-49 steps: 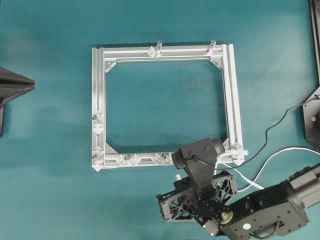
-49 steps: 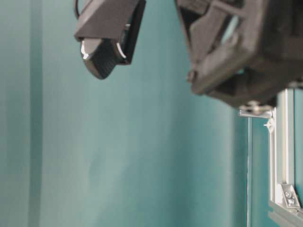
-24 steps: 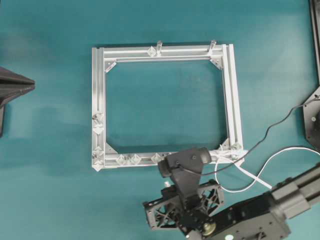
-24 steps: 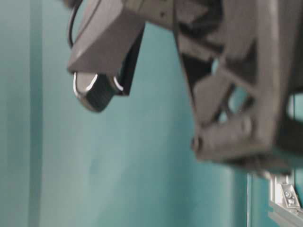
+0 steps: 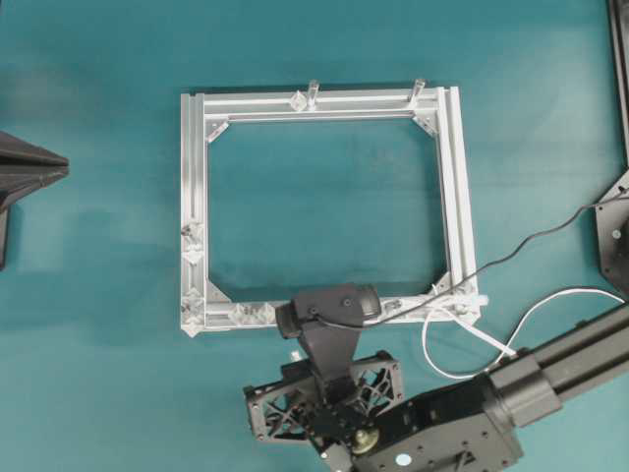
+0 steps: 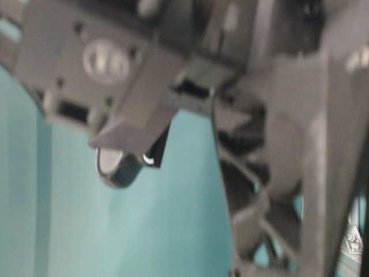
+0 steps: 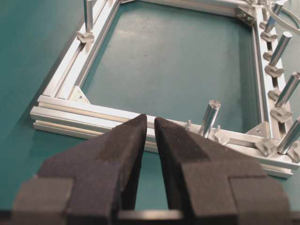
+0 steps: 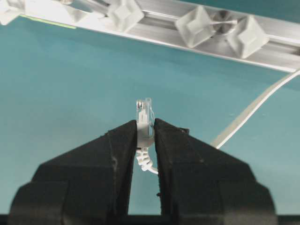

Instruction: Move the cable alternately left and right between 8 closely spaced pins so it hooks onto each one.

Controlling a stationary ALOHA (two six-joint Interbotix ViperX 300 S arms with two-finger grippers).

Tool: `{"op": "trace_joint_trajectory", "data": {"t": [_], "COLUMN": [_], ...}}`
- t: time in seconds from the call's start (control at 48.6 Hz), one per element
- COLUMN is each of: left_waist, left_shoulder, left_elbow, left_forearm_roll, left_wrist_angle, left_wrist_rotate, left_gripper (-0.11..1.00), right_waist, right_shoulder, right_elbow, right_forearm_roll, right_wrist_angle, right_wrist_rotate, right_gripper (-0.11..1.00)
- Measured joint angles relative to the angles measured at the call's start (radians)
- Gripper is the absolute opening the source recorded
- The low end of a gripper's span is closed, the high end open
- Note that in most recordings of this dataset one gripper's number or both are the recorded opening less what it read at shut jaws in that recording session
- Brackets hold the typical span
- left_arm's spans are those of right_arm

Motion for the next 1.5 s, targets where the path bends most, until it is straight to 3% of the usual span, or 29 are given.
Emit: {"op": "trace_joint_trajectory", "data": {"t": [0.638, 1.194, 1.503], "left_waist": [0.000, -0.002, 0.000], "left_shoulder": [0.000, 0.000, 0.000], "left_elbow": [0.000, 0.002, 0.000], "left_forearm_roll": [0.000, 0.000, 0.000], "left_wrist_angle": [0.002, 0.002, 0.002], "left_wrist_rotate": [0.000, 0.000, 0.000], "left_gripper": [0.21, 0.21, 0.21], "right_waist": [-0.028, -0.115, -0.137], "right_shoulder": [0.044, 0.044, 0.044], "right_elbow": [-0.060, -0.060, -0.060], "right_forearm_roll": [0.000, -0.002, 0.000], "right_wrist_angle": [0.037, 0.060, 0.060], "right_wrist_rotate": [-0.006, -0.129, -0.140], "right_gripper": [0.17, 0.17, 0.17]}}
